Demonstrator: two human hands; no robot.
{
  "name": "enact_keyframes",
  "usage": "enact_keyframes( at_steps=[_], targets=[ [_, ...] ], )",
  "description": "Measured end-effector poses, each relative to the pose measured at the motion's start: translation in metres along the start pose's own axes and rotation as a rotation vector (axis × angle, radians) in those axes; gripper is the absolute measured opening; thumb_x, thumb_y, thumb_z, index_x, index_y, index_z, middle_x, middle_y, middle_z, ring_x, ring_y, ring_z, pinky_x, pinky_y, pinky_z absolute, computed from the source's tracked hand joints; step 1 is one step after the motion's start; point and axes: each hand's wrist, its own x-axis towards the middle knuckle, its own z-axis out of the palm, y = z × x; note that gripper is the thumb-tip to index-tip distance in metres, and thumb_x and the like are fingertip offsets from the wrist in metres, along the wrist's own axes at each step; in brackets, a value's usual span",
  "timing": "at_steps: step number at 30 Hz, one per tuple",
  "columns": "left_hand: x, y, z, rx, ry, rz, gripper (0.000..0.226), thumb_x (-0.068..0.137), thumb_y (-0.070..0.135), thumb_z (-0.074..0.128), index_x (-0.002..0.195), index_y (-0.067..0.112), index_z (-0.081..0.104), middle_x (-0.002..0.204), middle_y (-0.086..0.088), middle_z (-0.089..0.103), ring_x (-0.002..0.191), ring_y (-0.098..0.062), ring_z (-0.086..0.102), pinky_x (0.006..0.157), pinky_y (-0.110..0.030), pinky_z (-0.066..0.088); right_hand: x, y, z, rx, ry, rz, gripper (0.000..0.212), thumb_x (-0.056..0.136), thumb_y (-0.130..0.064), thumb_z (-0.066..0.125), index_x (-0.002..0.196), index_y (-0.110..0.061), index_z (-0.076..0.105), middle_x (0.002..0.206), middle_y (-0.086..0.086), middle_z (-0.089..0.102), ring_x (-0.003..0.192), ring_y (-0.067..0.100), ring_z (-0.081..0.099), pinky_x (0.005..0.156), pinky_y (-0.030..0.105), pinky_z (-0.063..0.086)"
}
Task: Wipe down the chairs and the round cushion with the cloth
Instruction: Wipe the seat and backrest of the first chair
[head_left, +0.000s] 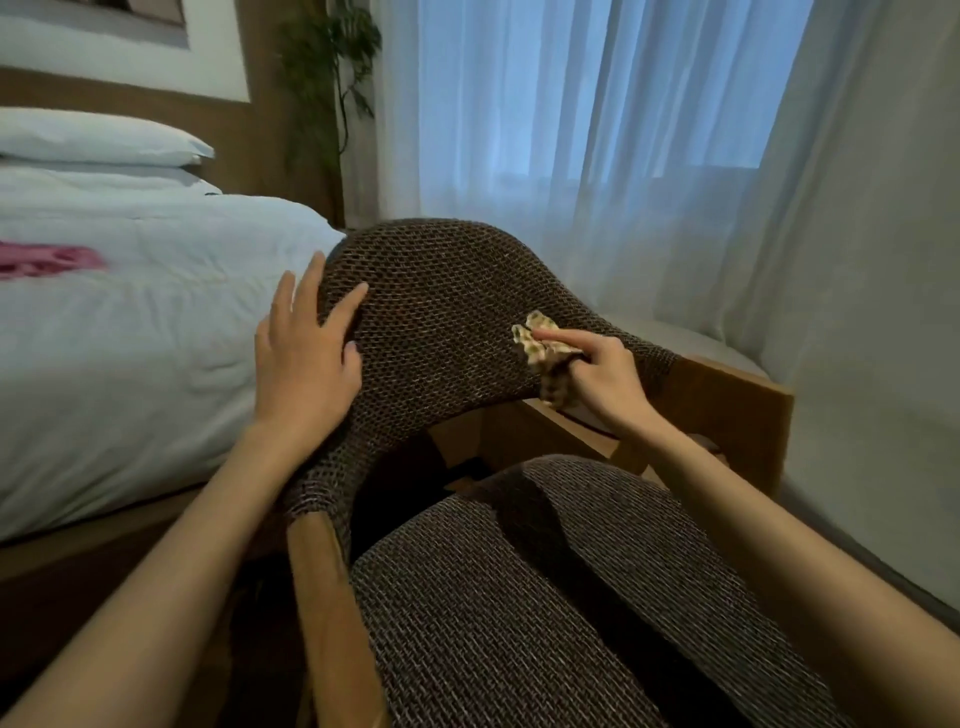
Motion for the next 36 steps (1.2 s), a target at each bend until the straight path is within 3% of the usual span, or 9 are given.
enact_keyframes(
  at_steps=[3,5,8,12,16,22,26,31,36],
  targets=[
    [-0.014,-0.014,-0.009,-0.21,-0.074,-0.222,0.068,0.093,0.033,0.053,0.151,0.034,0.016,0.156,-0.01,0.018,0.139,-0.035,0.023,0.106,-0.052,0.031,0.025,-0.039,0.036,0.047,0.001,-0.082,0.056,0.079,0.009,0.04,0.112,-0.024,0.071,0.12,0.007,0.066,0.087,0.009,0.066,0.078,0.029,0.055],
    [-0.018,-0.014,-0.007,-0.272,-0.085,-0.24,0.071,0.094,0.035,0.052,0.152,0.027,0.013,0.149,-0.013,0.032,0.132,-0.032,0.037,0.102,-0.045,0.037,0.044,-0.06,0.057,0.04,0.047,-0.095,0.053,0.083,0.009,0.041,0.12,-0.019,0.067,0.13,0.009,0.06,0.113,0.02,0.059,0.098,0.032,0.047],
    [-0.021,-0.009,-0.003,-0.311,-0.039,-0.201,0.062,0.097,0.029,0.049,0.151,0.02,0.021,0.144,-0.011,0.04,0.126,-0.028,0.044,0.098,-0.04,0.039,0.078,-0.078,0.073,0.13,0.172,-0.108,0.053,0.087,0.012,0.04,0.125,-0.015,0.063,0.133,0.01,0.057,0.093,0.007,0.062,0.081,0.01,0.048],
    [-0.02,-0.008,0.0,-0.296,0.001,-0.212,0.06,0.097,0.031,0.05,0.15,0.02,0.026,0.144,-0.006,0.041,0.123,-0.025,0.047,0.094,-0.039,0.043,0.131,-0.08,0.083,0.072,0.254,-0.053,0.054,0.09,0.007,0.037,0.133,-0.019,0.056,0.13,0.014,0.056,0.116,0.029,0.053,0.107,0.034,0.038],
    [-0.021,-0.009,0.003,-0.261,0.037,-0.226,0.059,0.096,0.034,0.05,0.15,0.025,0.027,0.142,-0.001,0.042,0.119,-0.022,0.05,0.085,-0.037,0.046,0.159,-0.07,0.1,-0.068,0.153,-0.008,0.039,0.097,-0.011,0.037,0.134,-0.015,0.048,0.128,0.013,0.056,0.121,0.031,0.046,0.107,0.039,0.03],
    [-0.022,-0.01,0.004,-0.281,0.066,-0.24,0.058,0.095,0.036,0.051,0.149,0.029,0.029,0.142,0.004,0.043,0.118,-0.019,0.051,0.082,-0.036,0.047,0.165,-0.078,0.113,0.01,0.15,-0.048,0.032,0.102,-0.017,0.034,0.127,-0.01,0.053,0.101,0.002,0.06,0.094,0.016,0.053,0.075,0.023,0.031],
    [-0.024,-0.013,0.004,-0.308,0.065,-0.233,0.057,0.095,0.037,0.051,0.148,0.03,0.03,0.144,0.005,0.042,0.122,-0.016,0.048,0.087,-0.032,0.043,0.153,-0.087,0.117,0.078,0.002,-0.14,0.031,0.103,-0.018,0.034,0.126,-0.009,0.052,0.111,0.007,0.062,0.098,0.02,0.054,0.087,0.035,0.044],
    [-0.033,-0.015,0.001,-0.487,-0.004,-0.248,0.055,0.096,0.028,0.052,0.148,0.024,0.032,0.149,0.005,0.038,0.133,-0.009,0.036,0.1,-0.016,0.025,0.13,-0.107,0.128,0.181,-0.164,-0.19,0.028,0.101,-0.012,0.036,0.123,-0.011,0.052,0.074,-0.012,0.047,0.066,0.004,0.043,0.064,0.023,0.036],
    [-0.056,-0.018,-0.016,-0.503,-0.051,-0.301,0.051,0.094,0.023,0.056,0.143,0.021,0.041,0.142,0.0,0.046,0.124,-0.017,0.049,0.106,-0.03,0.037,0.086,-0.126,0.138,0.073,-0.267,-0.461,0.031,0.094,-0.002,0.043,0.119,-0.004,0.06,0.097,-0.009,0.06,0.089,0.003,0.051,0.083,0.025,0.039]
  ],
)
